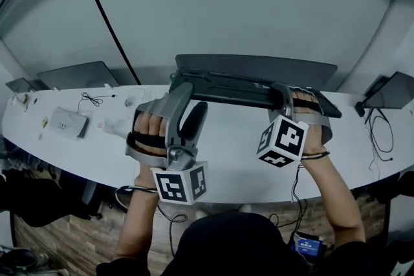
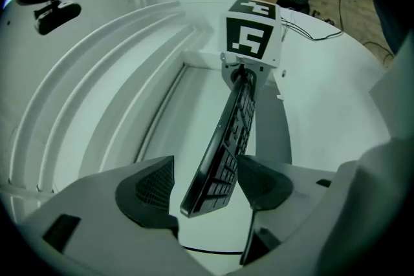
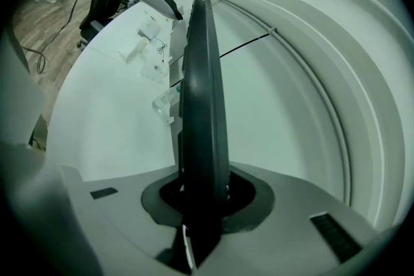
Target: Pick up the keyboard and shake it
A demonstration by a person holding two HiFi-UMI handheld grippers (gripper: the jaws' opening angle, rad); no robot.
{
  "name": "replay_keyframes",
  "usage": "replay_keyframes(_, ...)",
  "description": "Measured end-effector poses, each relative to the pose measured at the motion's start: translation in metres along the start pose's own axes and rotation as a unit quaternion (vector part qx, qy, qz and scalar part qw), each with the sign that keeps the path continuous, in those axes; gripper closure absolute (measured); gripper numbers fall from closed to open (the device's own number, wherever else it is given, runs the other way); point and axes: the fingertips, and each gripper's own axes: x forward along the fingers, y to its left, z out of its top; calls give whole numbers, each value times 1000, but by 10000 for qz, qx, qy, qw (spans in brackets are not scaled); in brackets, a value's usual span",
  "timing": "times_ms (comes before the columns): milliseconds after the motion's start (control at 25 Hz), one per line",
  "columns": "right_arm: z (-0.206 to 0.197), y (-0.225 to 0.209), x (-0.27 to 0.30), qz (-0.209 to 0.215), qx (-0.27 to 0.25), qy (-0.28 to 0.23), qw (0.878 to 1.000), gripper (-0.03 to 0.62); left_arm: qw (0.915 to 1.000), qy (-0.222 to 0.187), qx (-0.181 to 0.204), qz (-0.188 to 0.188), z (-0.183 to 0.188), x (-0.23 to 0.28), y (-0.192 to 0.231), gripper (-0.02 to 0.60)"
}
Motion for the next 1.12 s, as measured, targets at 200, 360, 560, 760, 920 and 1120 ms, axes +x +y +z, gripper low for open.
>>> replay_keyframes(200,8,7,0,-33,-289,25,9996,506,9986,47,354,-382,10,7,-19,275)
replay_keyframes(360,12,14,1,-77,-509,34,9987,506,9950,114,576,-808,15,13,-39,275)
replay_keyframes(560,16,21,2,-41,-726,-56,9973,505,9897,170,717,-1226,26,22,-59,275)
replay_keyframes(760,32,28,-6,-19,-817,-189,9965,505,9880,231,717,-1350,22,24,-66,276)
replay_keyframes(920,38,28,-13,-113,-953,-218,9951,504,9859,423,749,-1436,14,26,-72,276)
replay_keyframes(1120,43,29,-18,-177,-1028,-250,9942,503,9841,613,845,-1434,8,26,-73,356)
